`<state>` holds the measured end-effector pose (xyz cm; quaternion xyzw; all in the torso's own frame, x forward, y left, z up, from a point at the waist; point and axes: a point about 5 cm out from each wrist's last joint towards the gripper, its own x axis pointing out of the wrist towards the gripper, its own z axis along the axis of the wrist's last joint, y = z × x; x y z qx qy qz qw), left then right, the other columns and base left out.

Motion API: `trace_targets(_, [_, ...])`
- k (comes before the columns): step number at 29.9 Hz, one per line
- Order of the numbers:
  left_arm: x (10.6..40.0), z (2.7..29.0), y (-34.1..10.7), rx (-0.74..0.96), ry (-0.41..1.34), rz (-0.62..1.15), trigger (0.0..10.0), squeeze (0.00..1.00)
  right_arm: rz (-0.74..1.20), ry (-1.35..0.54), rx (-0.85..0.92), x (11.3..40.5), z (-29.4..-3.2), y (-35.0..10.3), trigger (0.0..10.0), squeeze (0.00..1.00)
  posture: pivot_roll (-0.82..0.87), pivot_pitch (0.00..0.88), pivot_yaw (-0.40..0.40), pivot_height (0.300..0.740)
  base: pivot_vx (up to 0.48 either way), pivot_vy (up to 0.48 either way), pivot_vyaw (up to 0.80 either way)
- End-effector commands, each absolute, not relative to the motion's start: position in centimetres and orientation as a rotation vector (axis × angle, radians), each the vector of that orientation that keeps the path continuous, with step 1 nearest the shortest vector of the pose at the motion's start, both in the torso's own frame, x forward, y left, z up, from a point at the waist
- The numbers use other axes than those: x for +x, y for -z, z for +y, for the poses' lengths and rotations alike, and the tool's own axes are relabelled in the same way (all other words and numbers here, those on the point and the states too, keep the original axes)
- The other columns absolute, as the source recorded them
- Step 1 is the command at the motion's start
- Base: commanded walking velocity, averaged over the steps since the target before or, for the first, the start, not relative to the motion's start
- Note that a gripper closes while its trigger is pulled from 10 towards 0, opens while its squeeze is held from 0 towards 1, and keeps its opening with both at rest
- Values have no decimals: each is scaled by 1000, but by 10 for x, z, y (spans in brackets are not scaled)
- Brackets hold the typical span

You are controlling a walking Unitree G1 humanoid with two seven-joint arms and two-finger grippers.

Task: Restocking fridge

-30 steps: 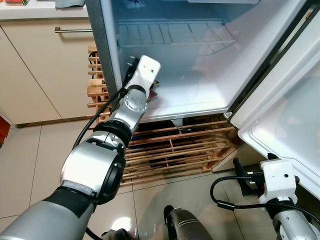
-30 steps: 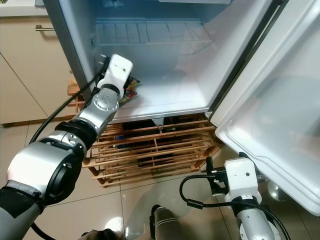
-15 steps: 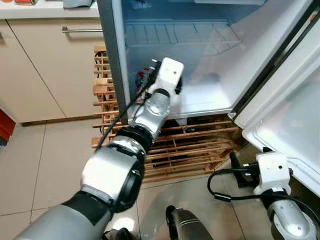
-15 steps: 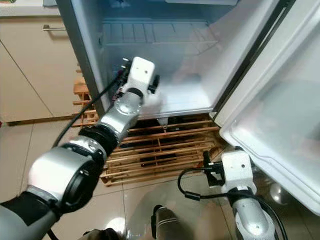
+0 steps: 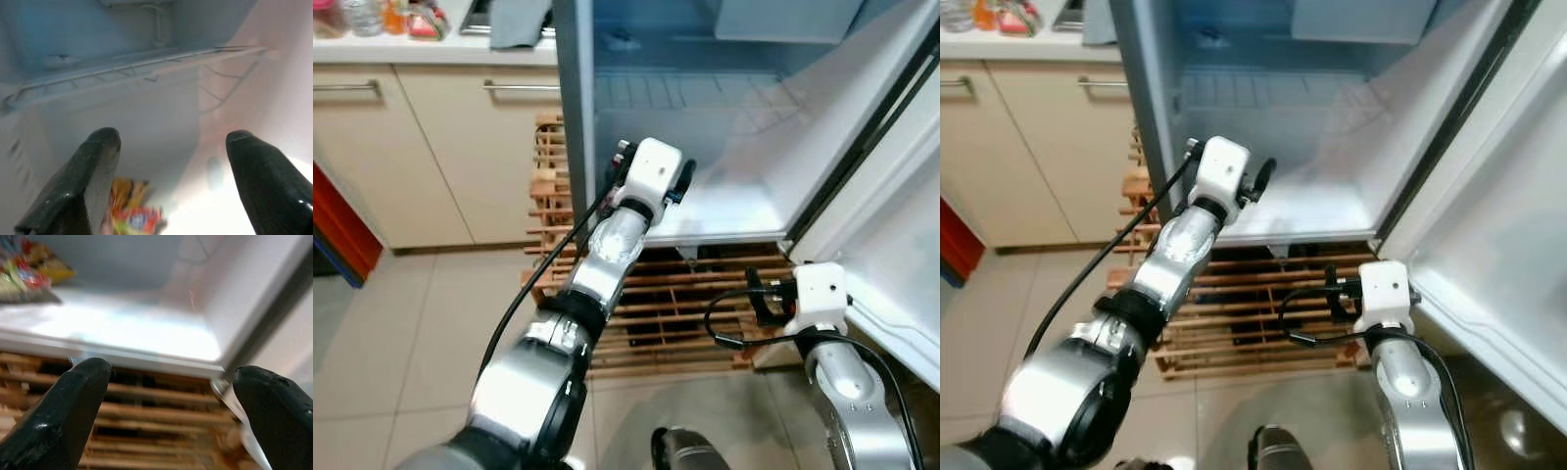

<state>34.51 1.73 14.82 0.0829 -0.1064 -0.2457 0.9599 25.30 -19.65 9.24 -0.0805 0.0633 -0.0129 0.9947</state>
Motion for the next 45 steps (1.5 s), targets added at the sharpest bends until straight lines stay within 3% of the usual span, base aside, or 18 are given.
trace_targets(1, [340,13,-154,162,554,-234,10000,0,122,60,-139,257,-200,-91,10000,0,-132,0,0,740,0,0,0])
trace_targets(6, [321,44,-147,146,549,-246,10000,0,114,87,-138,265,-208,-88,10000,0,-71,0,-21,740,0,0,0])
trace_targets(7, [310,65,-137,156,515,-214,10000,0,115,96,-143,266,-212,-86,10000,0,-48,0,-22,740,0,0,0])
trace_targets(8, [310,65,-137,156,515,-214,10000,0,115,96,-143,266,-212,-86,10000,0,-48,0,-22,740,0,0,0])
trace_targets(9, [297,88,-126,141,451,-171,10000,0,115,102,-148,266,-216,-84,10000,0,-34,0,-18,740,0,0,0])
trace_targets(10, [297,88,-126,141,451,-171,10000,0,115,102,-148,266,-216,-84,10000,0,-34,0,-18,740,0,0,0])
trace_targets(12, [285,117,-120,137,354,-148,10000,0,108,114,-151,269,-217,-82,10000,0,-27,0,-9,740,0,0,0])
trace_targets(17, [293,131,-124,84,239,-133,10000,0,75,151,-128,280,-215,-86,10000,0,-43,0,-12,740,0,0,0])
trace_targets(23, [300,125,-121,16,176,-112,10000,0,43,190,-22,285,-213,-88,10000,0,-71,0,-30,740,0,0,0])
trace_targets(45, [312,108,-133,58,287,-147,10000,0,46,146,-60,288,-209,-82,10000,0,-84,0,-1,740,-48,0,0])
